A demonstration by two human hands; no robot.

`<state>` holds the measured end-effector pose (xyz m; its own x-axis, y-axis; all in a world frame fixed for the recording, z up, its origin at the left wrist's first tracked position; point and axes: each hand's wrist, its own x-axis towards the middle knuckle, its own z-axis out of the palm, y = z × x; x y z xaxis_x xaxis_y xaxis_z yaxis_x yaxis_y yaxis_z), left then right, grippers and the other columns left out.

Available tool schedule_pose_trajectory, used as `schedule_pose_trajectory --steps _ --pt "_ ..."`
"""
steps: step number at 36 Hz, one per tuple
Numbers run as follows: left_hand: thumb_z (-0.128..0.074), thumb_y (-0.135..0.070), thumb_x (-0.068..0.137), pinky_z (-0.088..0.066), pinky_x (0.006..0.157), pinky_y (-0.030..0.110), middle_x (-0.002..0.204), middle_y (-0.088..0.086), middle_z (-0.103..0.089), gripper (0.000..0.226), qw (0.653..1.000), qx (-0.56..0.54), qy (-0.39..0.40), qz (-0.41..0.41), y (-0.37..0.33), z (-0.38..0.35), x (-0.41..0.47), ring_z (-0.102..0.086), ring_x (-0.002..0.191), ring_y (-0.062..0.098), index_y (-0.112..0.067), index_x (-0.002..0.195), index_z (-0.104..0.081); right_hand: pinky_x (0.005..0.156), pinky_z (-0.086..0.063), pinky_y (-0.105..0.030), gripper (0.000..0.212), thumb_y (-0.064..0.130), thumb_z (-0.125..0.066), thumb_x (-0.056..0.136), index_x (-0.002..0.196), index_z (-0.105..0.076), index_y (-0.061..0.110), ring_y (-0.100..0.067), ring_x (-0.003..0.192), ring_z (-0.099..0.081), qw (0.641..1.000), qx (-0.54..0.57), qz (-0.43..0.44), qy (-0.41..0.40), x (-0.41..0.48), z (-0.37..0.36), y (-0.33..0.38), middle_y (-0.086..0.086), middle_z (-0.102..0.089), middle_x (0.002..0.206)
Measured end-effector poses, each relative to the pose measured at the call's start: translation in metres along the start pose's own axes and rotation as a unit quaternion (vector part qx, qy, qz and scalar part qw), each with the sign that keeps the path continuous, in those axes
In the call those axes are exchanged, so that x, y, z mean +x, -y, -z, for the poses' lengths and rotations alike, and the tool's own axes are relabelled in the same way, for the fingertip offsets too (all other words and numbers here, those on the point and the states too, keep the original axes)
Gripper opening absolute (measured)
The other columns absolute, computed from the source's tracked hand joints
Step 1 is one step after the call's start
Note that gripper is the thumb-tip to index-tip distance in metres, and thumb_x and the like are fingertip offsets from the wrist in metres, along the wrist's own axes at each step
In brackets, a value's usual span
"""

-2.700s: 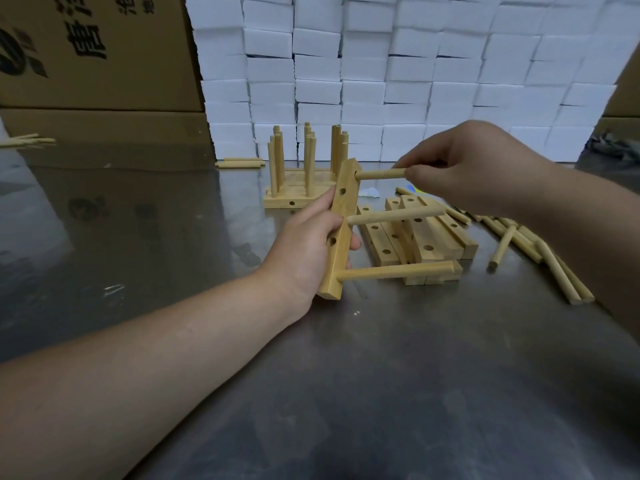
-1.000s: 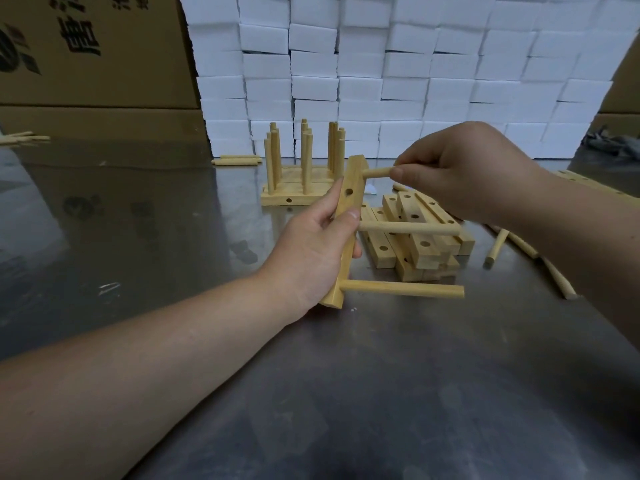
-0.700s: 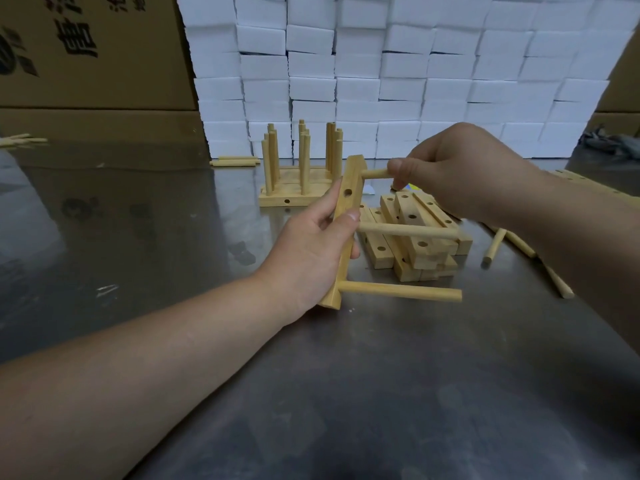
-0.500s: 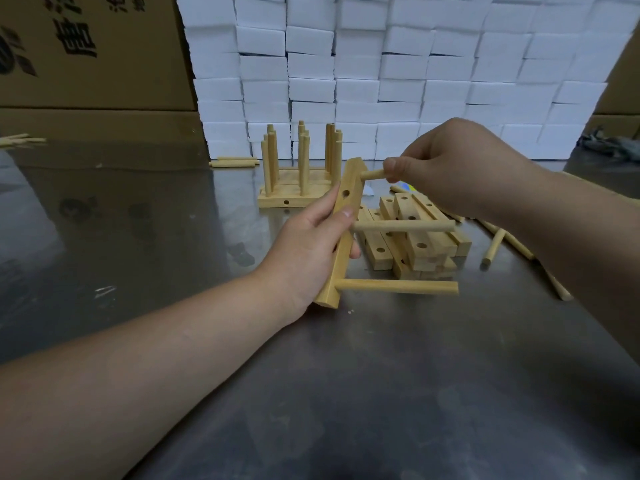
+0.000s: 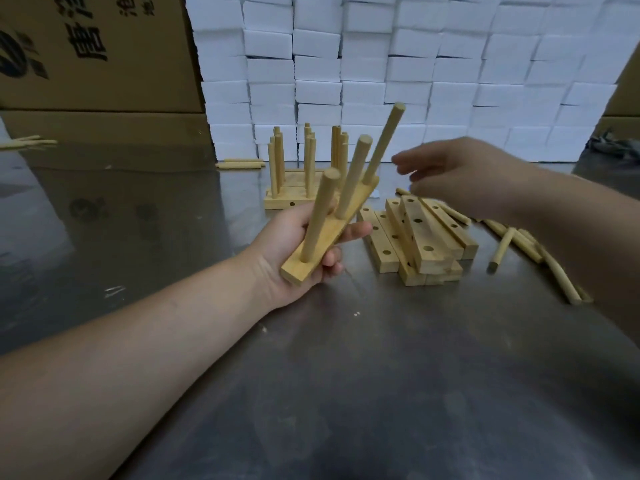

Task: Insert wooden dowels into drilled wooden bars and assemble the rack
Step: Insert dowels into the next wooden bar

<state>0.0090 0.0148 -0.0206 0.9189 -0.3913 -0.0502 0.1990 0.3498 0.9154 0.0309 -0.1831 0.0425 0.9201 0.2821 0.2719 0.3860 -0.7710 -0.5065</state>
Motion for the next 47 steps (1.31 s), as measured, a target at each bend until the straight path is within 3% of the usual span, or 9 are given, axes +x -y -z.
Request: schedule_pose_trajectory --steps 6,12,20,24,28,31,33,40,47 --pt "-0.059 -0.034 0.065 -0.04 0.047 0.017 0.079 0.003 -0.071 0.028 0.995 0.038 0.09 0.036 -0.002 0.003 -0.001 -0.046 0.035 0.005 -0.019 0.08 -0.077 0.079 -0.039 -0.014 0.032 0.027 -0.067 0.081 0.106 -0.058 0.045 0.01 0.094 -0.055 0.995 0.036 0.049 0.083 -0.005 -0.005 0.005 0.024 -0.061 0.101" --pt "-0.056 -0.034 0.069 -0.043 0.047 0.018 0.079 0.007 -0.071 0.035 0.993 -0.014 0.098 0.061 -0.003 0.008 0.001 -0.05 0.035 0.007 -0.013 0.089 -0.076 0.058 -0.039 0.002 0.018 0.03 -0.07 0.076 0.08 -0.062 0.046 0.013 0.077 -0.059 0.991 0.052 0.078 0.093 -0.004 -0.004 0.004 0.029 -0.066 0.081" --pt "-0.024 -0.038 0.097 -0.053 0.045 0.026 0.073 0.016 -0.068 0.062 0.976 -0.2 -0.085 -0.004 -0.005 0.01 0.011 -0.06 0.042 0.024 0.003 0.084 -0.068 0.045 -0.039 -0.013 0.019 0.051 -0.066 0.06 0.077 -0.07 0.044 0.002 0.048 -0.046 0.995 0.091 0.036 0.036 -0.002 0.001 -0.007 0.013 -0.07 0.076" --pt "-0.027 -0.035 0.098 -0.049 0.052 0.024 0.061 0.004 -0.067 0.044 0.958 -0.063 -0.243 -0.135 -0.005 0.013 0.015 -0.058 0.04 0.017 -0.01 0.08 -0.057 0.037 -0.036 -0.015 0.014 0.04 -0.07 0.073 0.085 -0.073 0.034 -0.001 0.042 -0.041 0.996 0.089 0.003 -0.009 0.002 -0.001 -0.013 0.004 -0.068 0.072" --pt "-0.045 -0.021 0.095 -0.052 0.079 0.027 0.102 0.004 -0.065 0.013 0.922 0.146 -0.293 -0.208 -0.001 0.012 0.016 -0.066 0.058 0.009 -0.019 0.1 -0.058 0.075 -0.053 -0.045 0.007 0.04 -0.067 0.077 0.08 -0.07 0.035 -0.036 0.086 -0.062 0.997 0.063 -0.008 -0.04 0.004 -0.004 -0.014 -0.005 -0.07 0.089" --pt "-0.056 -0.02 0.091 -0.045 0.098 0.033 0.121 0.001 -0.06 0.041 0.895 0.251 -0.302 -0.211 0.004 0.016 0.016 -0.066 0.097 0.013 -0.017 0.131 -0.05 0.056 -0.05 -0.031 0.011 0.038 -0.066 0.079 0.084 -0.071 0.03 -0.022 0.065 -0.059 0.996 0.058 -0.012 -0.065 0.004 -0.005 -0.014 -0.008 -0.069 0.084" --pt "-0.06 -0.023 0.089 -0.045 0.094 0.027 0.114 -0.002 -0.065 0.041 0.877 0.298 -0.312 -0.209 0.003 0.018 0.016 -0.062 0.104 0.015 -0.016 0.13 -0.055 0.041 -0.039 -0.02 0.013 0.039 -0.066 0.08 0.084 -0.071 0.027 -0.007 0.046 -0.043 0.996 0.06 -0.015 -0.068 0.003 -0.006 -0.014 -0.007 -0.062 0.07" --pt "-0.062 -0.03 0.088 -0.036 0.062 0.01 0.098 -0.006 -0.062 0.045 0.839 0.38 -0.318 -0.224 -0.01 0.03 0.015 -0.061 0.087 0.007 -0.022 0.131 -0.053 0.043 -0.036 -0.022 0.015 0.04 -0.063 0.082 0.078 -0.068 0.027 -0.006 0.044 -0.037 0.996 0.029 -0.006 -0.083 0.003 -0.014 -0.01 -0.002 -0.054 0.063" --pt "-0.066 -0.028 0.086 -0.036 0.063 0.011 0.091 -0.012 -0.059 0.039 0.838 0.393 -0.318 -0.206 -0.015 0.042 0.016 -0.062 0.09 0.011 -0.025 0.124 -0.059 0.054 -0.042 -0.026 0.021 0.039 -0.059 0.086 0.088 -0.07 0.023 -0.015 0.059 -0.052 0.997 -0.01 0.015 -0.073 0.002 -0.02 -0.007 -0.004 -0.062 0.072"
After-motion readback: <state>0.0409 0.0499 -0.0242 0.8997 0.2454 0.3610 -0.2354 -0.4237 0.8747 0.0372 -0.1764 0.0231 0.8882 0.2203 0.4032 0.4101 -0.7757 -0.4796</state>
